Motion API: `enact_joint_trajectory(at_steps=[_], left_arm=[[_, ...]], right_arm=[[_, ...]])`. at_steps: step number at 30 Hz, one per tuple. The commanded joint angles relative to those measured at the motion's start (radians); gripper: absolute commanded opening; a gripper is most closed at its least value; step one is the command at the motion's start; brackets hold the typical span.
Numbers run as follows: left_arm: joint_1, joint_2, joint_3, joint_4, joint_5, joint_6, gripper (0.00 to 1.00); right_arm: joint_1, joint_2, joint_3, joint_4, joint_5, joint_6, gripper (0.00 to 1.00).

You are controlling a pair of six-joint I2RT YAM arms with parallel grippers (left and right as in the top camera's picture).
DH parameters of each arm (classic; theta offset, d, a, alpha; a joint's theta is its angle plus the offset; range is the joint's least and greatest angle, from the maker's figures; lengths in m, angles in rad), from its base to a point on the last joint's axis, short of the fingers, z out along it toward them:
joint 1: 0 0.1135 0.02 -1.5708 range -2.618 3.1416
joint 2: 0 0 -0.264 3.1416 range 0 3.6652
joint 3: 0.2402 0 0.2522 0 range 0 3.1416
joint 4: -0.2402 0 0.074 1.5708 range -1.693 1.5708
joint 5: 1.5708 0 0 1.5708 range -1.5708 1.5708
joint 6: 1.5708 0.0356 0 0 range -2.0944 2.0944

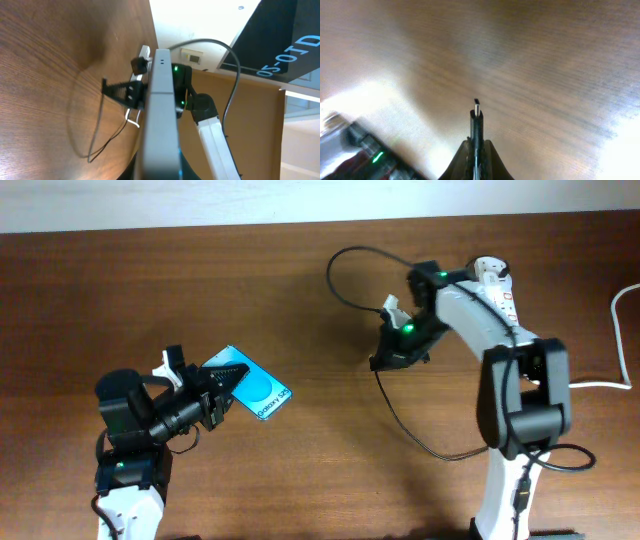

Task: Plug charger to phone and switch on socket
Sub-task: 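Carry the USB-C tip left toward the phone's bottom port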

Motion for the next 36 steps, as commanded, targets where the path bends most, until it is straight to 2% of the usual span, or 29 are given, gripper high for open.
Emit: enact_joint_trajectory(at_steps=[1,2,5,11,14,18,23,29,34,36], left_arm=[[0.003,-0.004,0.011,0.01,0.0,0.02,0.0],[0.003,-0.004,0.011,0.01,0.0,0.02,0.0],[0.003,-0.004,0.011,0.01,0.001,0.02,0.0],[0.003,-0.004,0.011,0.01,0.013,0.043,0.0],[0.003,-0.004,0.011,0.01,0.057,0.042,0.0],[0.003,-0.004,0.011,0.01,0.123,0.058,0.0],[0.003,-0.004,0.011,0.011,0.134,0.088,0.0],[0.003,0.034,0.011,0.105,0.132,0.086,0.0],[0.003,0.076,0.011,0.125,0.112,0.087,0.0],[0.003,0.076,0.011,0.197,0.112,0.087,0.0]], right_arm=[[-0.063,-0.035,0.019,-0.099,-0.304,-0.243,0.04],[-0.08,-0.035,0.019,-0.17,-0.356,-0.317,0.04],[-0.084,-0.035,0.019,-0.267,-0.368,-0.391,0.04],[-0.08,-0.075,0.019,-0.534,-0.372,-0.634,0.04],[-0.08,-0.153,0.019,-0.535,-0.367,-0.621,0.04],[-0.071,-0.269,0.018,-0.535,-0.303,-0.509,0.04],[0.058,-0.373,0.015,-0.535,-0.323,-0.432,0.04],[0.174,-0.384,-0.065,-0.535,-0.488,-0.448,0.04],[0.224,-0.386,-0.186,-0.535,-0.695,-0.579,0.04],[0.253,-0.386,-0.191,-0.535,-0.773,-0.619,0.04]])
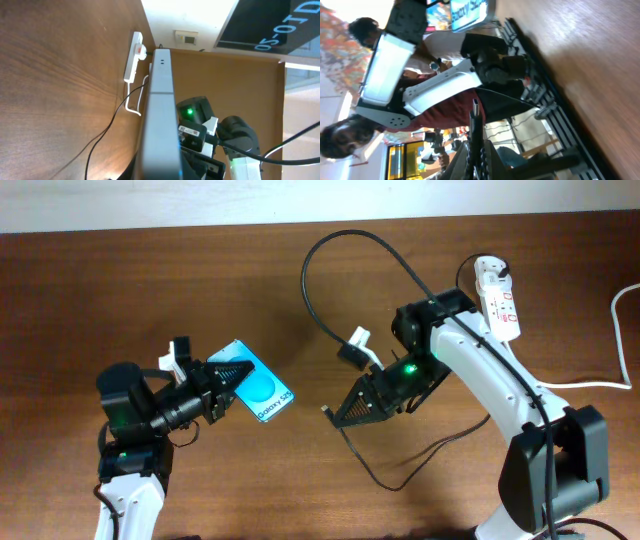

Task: Plug charger to phone and switch on socket
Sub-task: 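Carry the USB-C tip left toward the phone's bottom port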

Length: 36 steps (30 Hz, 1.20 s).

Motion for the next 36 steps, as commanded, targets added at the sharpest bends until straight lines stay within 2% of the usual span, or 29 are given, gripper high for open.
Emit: enact_joint_trajectory(at_steps=[1,12,15,18,24,32,36], left_arm=[[0.003,-0.002,0.011,0.108,0.008,0.014,0.0],[0.003,-0.002,0.011,0.171,0.016,-0.017,0.0],[0.003,-0.002,0.011,0.221,0.011,-0.066,0.0],[0.003,-0.002,0.011,0.293,0.011,-0.098,0.0],[0.003,-0.002,0.011,0.294,0.008,-0.098,0.0],[-0.026,-0.002,0.011,0.294,-0.061,-0.098,0.0],[-0.05,-0.001,0.011,0.294,-0.09,-0.098,0.0]], right_arm=[[0.043,-0.024,-0.008,-0.004,-0.156,-0.076,0.04],[0.067,-0.024,-0.008,0.05,-0.162,-0.077,0.04],[0.067,-0.02,-0.008,0.055,-0.158,-0.07,0.04],[0.067,-0.014,-0.008,0.142,-0.151,0.03,0.04],[0.068,-0.014,-0.008,0.266,-0.132,0.18,0.04],[0.079,-0.014,-0.008,0.331,-0.132,0.217,0.04],[0.115,-0.014,-0.008,0.426,-0.132,0.321,0.04]])
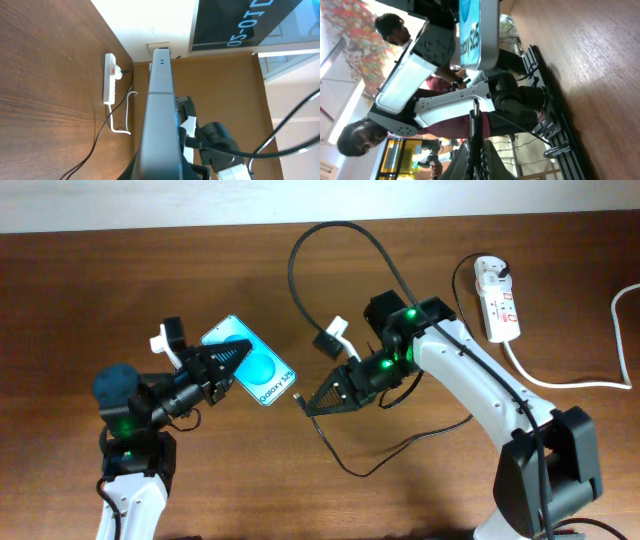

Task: Plug charger to phone and switch on socket
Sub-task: 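Carry the USB-C tip left toward the phone's bottom port, then push the USB-C tip into the phone's bottom port with the right gripper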

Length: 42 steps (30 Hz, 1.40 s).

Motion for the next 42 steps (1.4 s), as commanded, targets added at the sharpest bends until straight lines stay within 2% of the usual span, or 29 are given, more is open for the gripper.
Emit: enact_joint_trajectory(at_steps=[1,13,28,33,42], left_arm=[[-0.013,-0.002,0.012,0.01,-0.024,-0.002,0.0],[-0.047,-0.002,0.012,0.01,-0.011,-0.002,0.0],[-0.027,-0.002,0.012,0.005,0.017,0.021,0.0],[-0.012,-0.002,0.012,-0.055,0.033,0.058,0.0],[-0.011,-0.002,0.012,-0.05,0.054,0.031,0.0]], right_arm=[[0.043,-0.014,-0.003,0.047,-0.008,0.082,0.04],[0.049,-0.014,-0.003,0.066,-0.003,0.082,0.04],[0.048,-0.014,-0.003,0.061,-0.003,0.108,0.04],[0.048,-0.014,-0.003,0.058,-0.003,0.108,0.04],[0.048,-0.014,-0.003,0.059,0.002,0.108,0.04]])
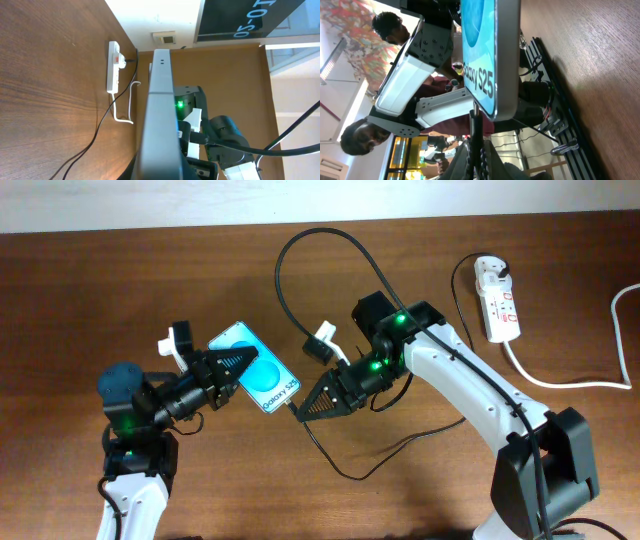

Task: Plug charger to phone and switch on socket
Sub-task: 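Push the USB-C tip into the phone's bottom port with the right gripper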

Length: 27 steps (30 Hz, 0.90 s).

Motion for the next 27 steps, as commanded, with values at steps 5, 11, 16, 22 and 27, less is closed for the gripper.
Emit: enact_joint_trajectory(at_steps=[5,11,16,22,27], left_arm=[[0.004,-0.002,0.012,0.012,0.022,-0.028,0.0],[0.004,-0.002,0.012,0.043,0.047,-0.036,0.0],[0.004,-0.002,0.012,0.028,0.045,-0.013,0.0],[0.004,-0.002,0.012,0.021,0.044,0.002,0.0],[0.004,-0.002,0.012,0.021,0.045,0.002,0.0]], right_arm=[[0.005,-0.014,-0.002,0.001,-0.002,-0.007,0.04],[0.005,-0.014,-0.002,0.001,-0.002,-0.008,0.04],[0.005,-0.014,-0.002,-0.01,-0.002,-0.007,0.04],[0.005,-0.014,-0.002,-0.035,-0.003,-0.011,0.04],[0.005,-0.014,-0.002,-0.03,-0.01,-0.011,0.04]])
